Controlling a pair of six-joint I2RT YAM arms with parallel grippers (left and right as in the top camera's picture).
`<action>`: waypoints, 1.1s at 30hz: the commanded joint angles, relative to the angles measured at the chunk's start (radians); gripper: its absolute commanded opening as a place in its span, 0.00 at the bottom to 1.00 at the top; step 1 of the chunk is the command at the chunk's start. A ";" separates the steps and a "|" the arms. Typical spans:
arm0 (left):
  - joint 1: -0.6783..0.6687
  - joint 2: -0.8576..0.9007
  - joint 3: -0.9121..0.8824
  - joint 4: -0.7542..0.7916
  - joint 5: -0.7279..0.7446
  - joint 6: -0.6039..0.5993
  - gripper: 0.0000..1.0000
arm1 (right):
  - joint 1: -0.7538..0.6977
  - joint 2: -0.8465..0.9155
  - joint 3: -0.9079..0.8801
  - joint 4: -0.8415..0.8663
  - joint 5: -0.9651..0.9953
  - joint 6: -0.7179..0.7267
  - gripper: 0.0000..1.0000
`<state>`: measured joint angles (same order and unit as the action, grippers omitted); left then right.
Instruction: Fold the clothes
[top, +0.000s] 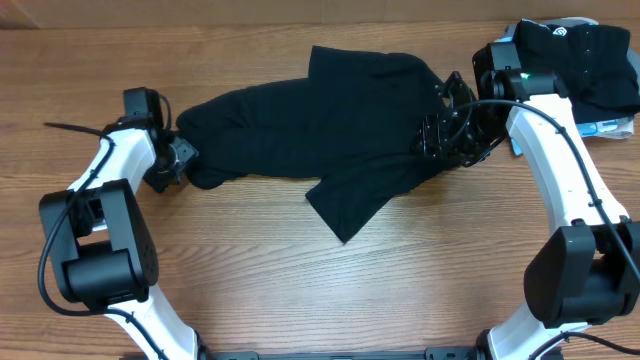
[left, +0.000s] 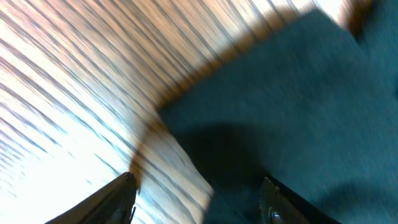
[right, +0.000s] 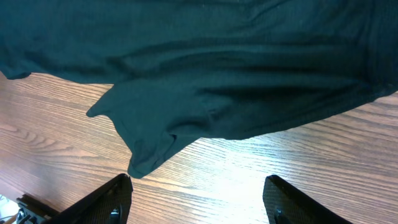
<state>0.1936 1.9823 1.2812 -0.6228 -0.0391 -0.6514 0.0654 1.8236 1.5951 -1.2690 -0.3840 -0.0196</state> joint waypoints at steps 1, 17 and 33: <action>0.014 0.000 -0.026 0.032 -0.023 -0.018 0.66 | 0.001 -0.038 0.020 0.002 0.008 -0.006 0.72; 0.016 -0.046 -0.069 0.124 0.015 0.109 0.04 | 0.019 -0.038 0.020 -0.001 0.001 0.025 0.70; 0.016 -0.458 0.045 0.049 0.010 0.203 0.04 | 0.024 -0.038 0.020 -0.127 0.024 0.155 0.66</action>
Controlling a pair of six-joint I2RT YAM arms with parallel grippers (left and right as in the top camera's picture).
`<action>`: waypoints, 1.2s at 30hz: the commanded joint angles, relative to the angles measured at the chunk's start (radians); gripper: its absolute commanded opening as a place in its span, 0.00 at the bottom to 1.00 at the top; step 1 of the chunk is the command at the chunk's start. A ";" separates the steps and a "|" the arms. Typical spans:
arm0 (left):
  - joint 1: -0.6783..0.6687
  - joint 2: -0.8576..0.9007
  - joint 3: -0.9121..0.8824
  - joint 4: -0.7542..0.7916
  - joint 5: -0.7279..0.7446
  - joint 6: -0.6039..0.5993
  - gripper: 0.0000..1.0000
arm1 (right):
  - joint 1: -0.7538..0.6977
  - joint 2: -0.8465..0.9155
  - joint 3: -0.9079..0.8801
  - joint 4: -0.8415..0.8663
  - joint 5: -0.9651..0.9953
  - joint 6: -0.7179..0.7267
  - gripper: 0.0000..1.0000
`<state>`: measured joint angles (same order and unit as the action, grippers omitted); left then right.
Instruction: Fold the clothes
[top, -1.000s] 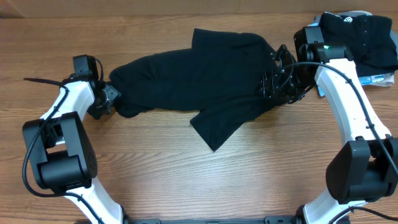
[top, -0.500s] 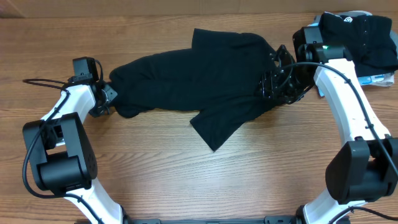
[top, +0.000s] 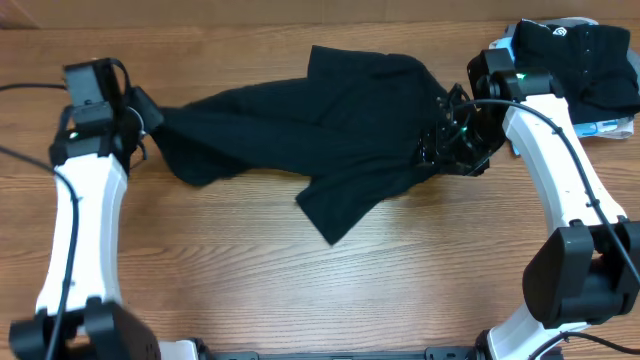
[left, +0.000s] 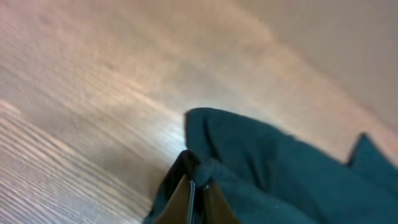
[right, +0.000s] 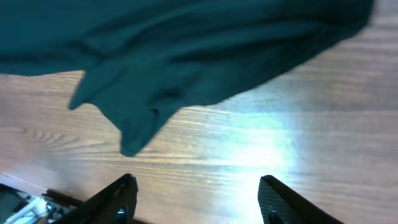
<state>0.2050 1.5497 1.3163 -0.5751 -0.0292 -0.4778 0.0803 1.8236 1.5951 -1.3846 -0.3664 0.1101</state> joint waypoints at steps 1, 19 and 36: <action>0.004 -0.031 0.010 0.004 0.000 0.029 0.04 | 0.013 -0.038 0.018 -0.017 0.006 0.026 0.65; 0.004 -0.032 0.011 0.055 0.011 0.026 0.04 | 0.296 -0.038 -0.245 0.222 0.013 0.150 0.64; 0.004 -0.032 0.011 0.023 0.023 0.029 0.04 | 0.409 -0.037 -0.457 0.539 0.402 0.400 0.63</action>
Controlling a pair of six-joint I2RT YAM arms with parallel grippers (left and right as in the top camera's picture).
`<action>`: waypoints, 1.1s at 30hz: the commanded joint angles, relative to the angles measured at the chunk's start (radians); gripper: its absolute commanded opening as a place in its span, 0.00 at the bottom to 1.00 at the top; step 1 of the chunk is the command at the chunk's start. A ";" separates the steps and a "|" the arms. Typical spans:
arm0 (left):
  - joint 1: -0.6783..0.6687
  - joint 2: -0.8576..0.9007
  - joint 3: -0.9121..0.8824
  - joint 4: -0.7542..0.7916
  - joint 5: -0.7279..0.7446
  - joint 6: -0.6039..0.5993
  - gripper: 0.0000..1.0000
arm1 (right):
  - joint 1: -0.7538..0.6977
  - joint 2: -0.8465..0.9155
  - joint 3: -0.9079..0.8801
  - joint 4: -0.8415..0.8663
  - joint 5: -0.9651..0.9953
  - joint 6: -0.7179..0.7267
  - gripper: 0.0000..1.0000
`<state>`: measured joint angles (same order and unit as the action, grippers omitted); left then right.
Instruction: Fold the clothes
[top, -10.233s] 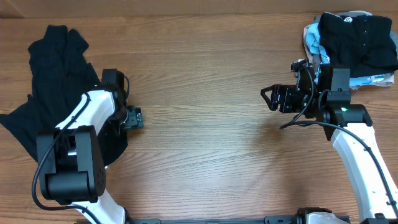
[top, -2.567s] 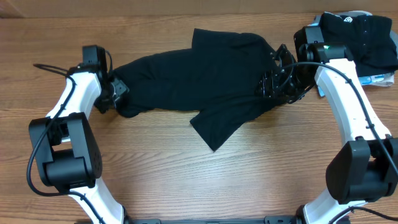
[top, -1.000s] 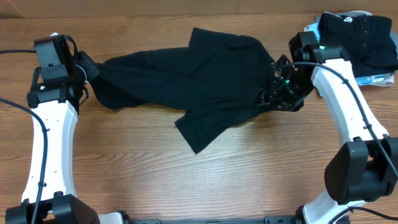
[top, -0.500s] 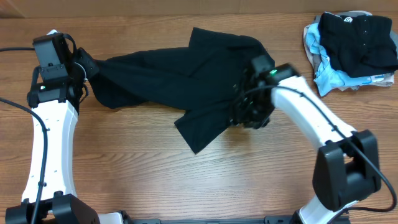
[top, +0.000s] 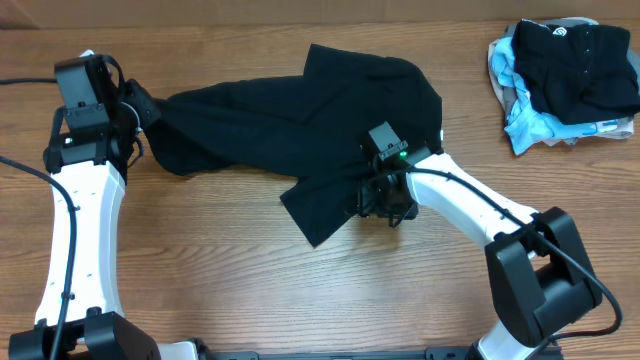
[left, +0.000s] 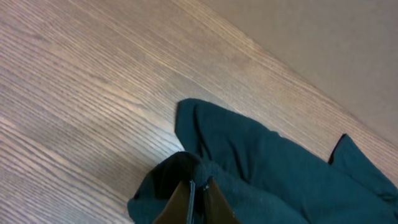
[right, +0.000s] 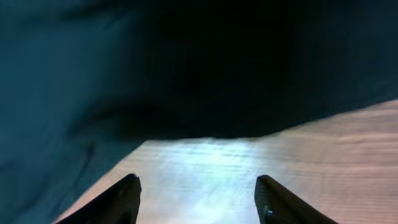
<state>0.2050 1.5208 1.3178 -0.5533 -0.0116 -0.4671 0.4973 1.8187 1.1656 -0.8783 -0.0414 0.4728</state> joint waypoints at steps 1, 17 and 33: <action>0.004 -0.003 0.009 0.001 0.005 0.019 0.04 | -0.011 -0.032 -0.037 0.053 0.078 0.037 0.63; 0.004 -0.003 0.009 -0.019 0.000 0.027 0.04 | -0.092 -0.033 -0.067 0.196 0.078 0.029 0.04; 0.004 -0.003 0.009 -0.045 -0.014 0.042 0.04 | -0.439 -0.044 -0.041 0.052 -0.214 -0.233 0.07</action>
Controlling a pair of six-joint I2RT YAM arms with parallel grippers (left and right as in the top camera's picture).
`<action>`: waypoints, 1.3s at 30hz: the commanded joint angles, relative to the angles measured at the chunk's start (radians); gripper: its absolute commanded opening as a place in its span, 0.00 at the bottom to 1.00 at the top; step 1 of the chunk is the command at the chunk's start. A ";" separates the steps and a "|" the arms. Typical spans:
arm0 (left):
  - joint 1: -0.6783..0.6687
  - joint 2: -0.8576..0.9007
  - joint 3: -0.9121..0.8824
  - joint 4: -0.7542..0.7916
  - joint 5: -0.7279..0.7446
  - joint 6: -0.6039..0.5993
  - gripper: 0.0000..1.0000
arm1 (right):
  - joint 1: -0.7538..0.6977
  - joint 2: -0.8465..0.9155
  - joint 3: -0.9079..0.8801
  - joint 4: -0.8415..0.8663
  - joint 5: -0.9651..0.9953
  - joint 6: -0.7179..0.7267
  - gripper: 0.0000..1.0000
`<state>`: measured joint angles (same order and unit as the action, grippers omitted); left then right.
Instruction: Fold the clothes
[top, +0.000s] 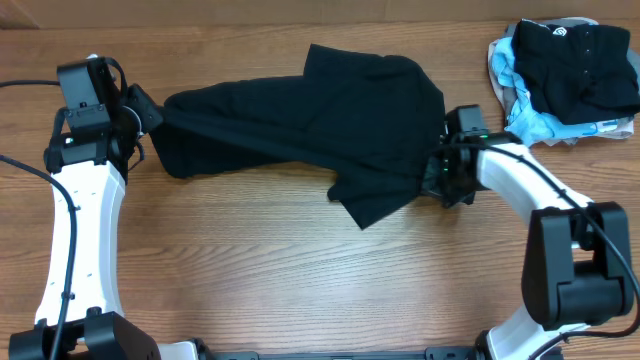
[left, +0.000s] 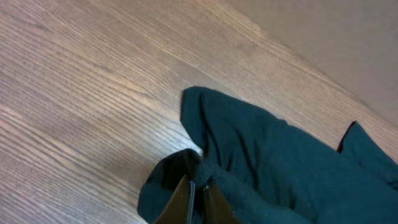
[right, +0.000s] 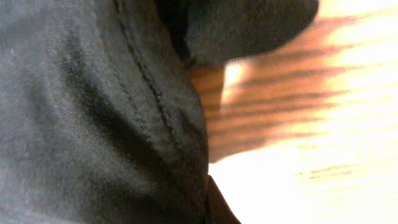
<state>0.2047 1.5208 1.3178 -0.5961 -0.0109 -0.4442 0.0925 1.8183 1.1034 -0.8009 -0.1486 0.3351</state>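
A black garment lies stretched across the far half of the wooden table, with a flap hanging toward the front. My left gripper is shut on the garment's left end. In the left wrist view the cloth bunches between the closed fingertips of the left gripper. My right gripper sits at the garment's lower right edge. In the right wrist view the hemmed cloth fills the left side and is pinched at the right gripper.
A pile of clothes, black on top with light blue beneath, sits at the far right corner. A black cable trails off the left edge by the left arm. Bare wood spans the front half of the table.
My right gripper, then open at the flap in the middle, is now at the garment's lower right edge, shut on it. The flap's tip lies further right. The left gripper holds still.
At first both grippers were open, the left at the garment's left end and the right at its right side. Then the left was shut on the left end, further back and left. The right then stood open at the middle flap, and now grips the right edge.
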 joint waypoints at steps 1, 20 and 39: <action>0.004 -0.003 0.009 -0.007 -0.014 0.019 0.04 | -0.039 -0.053 0.029 -0.043 -0.144 -0.110 0.10; -0.042 -0.003 0.009 -0.020 -0.014 0.018 0.04 | 0.422 -0.176 0.032 -0.032 -0.027 -0.227 0.59; -0.042 -0.003 0.009 -0.020 -0.015 0.019 0.04 | 0.541 -0.004 0.028 -0.032 0.008 -0.467 0.74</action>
<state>0.1669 1.5208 1.3178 -0.6212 -0.0120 -0.4412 0.6182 1.8137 1.1244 -0.8330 -0.1226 -0.1097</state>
